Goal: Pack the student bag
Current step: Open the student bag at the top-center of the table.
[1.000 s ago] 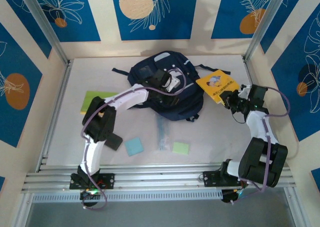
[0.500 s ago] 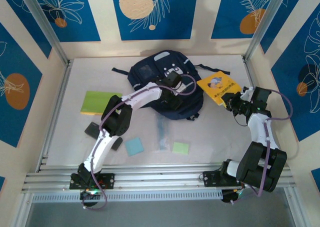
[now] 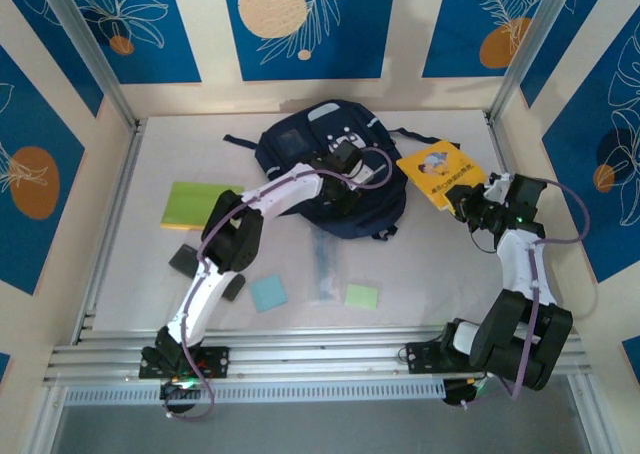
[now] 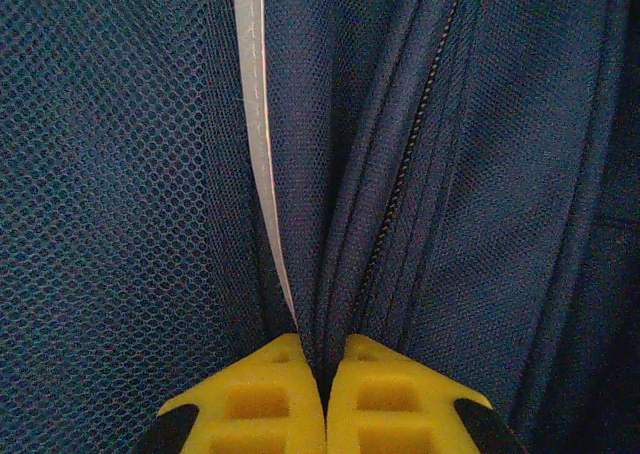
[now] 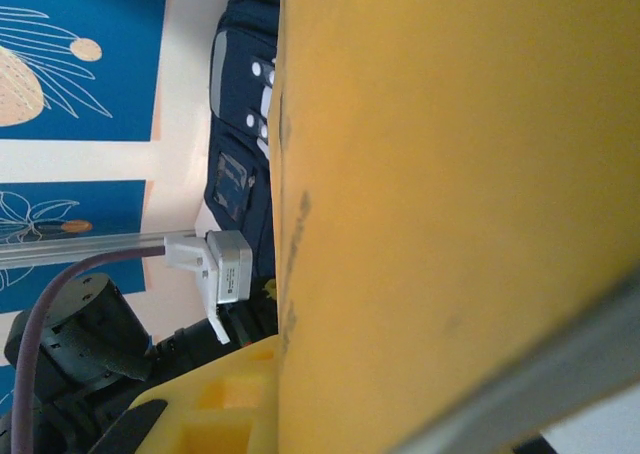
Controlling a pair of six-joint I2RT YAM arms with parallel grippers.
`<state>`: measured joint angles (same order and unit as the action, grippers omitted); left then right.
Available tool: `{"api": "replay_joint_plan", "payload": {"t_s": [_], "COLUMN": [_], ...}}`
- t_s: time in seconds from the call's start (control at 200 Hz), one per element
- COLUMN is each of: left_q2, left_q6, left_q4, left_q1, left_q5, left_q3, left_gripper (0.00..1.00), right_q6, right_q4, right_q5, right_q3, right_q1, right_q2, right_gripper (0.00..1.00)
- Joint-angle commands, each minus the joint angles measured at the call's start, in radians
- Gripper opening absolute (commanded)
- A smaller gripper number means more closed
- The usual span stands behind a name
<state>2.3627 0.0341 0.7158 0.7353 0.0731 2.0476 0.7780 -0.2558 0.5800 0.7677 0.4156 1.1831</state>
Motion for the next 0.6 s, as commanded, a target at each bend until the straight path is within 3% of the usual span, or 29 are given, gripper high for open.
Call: {"api": "replay_joint_plan", "payload": {"t_s": [0.0,0.305,0.595], "left_q2": [-0.057,-0.186,-0.21], "left_q6": [-0.069,-0.271,-0.477], "left_q4": [0.08,-0.056,-0.251], "left_q1": [-0.05,-0.168,-0.255], "left_q5": [0.144,0.474,0.659], "left_q3": [-0.042,-0.024,-0.037], "left_gripper": [0.0,0.0,0.0], "right_q6": [0.008,0.013,0.035], "right_q4": [0.044,0.01,0.037], "right_q5": [0.027,-0.064,-0.023], "right_q3": [-0.019,-0.057,-0.092], "right_q1": [0.03,0.116,0.06], "right_q2": [-0.077,-0.231,-0.223], "right_gripper": [0.0,0.0,0.0]}}
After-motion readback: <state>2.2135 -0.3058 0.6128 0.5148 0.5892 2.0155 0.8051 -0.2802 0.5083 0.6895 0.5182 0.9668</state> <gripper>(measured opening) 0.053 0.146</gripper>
